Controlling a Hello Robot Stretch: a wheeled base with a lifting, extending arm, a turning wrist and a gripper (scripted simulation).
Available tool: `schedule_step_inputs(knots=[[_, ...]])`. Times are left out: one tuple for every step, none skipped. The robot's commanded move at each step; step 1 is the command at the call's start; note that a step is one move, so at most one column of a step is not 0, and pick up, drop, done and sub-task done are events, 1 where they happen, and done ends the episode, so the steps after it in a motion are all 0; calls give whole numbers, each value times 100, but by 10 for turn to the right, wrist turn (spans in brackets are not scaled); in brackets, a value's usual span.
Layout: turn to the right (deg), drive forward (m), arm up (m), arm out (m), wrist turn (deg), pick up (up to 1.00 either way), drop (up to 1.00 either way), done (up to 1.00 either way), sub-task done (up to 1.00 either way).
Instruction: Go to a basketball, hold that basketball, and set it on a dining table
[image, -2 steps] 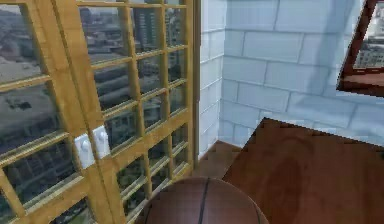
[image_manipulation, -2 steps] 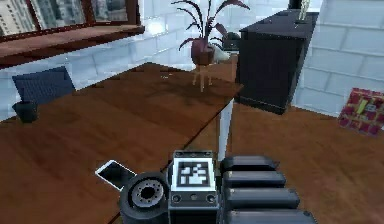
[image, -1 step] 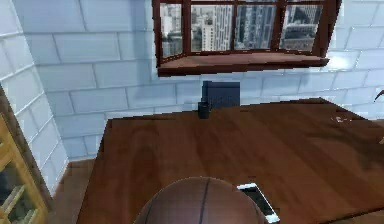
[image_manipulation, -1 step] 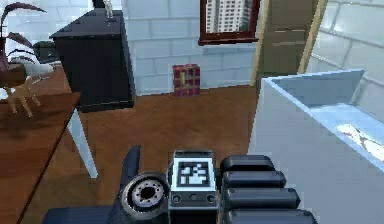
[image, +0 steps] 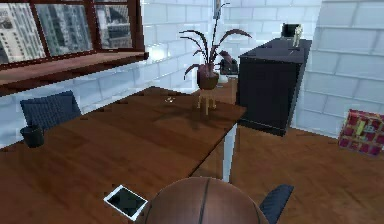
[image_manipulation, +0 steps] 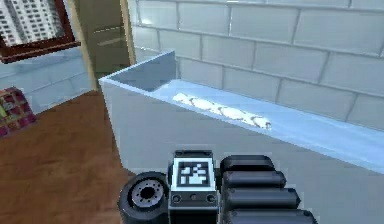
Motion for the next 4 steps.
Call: schedule_step_inputs(knots=[[60,0,0,0,0,0,0,0,0],[30,0,0,0,0,0,0,0,0],[-450,0,0,0,0,0,0,0,0],[-450,0,0,0,0,0,0,0,0]])
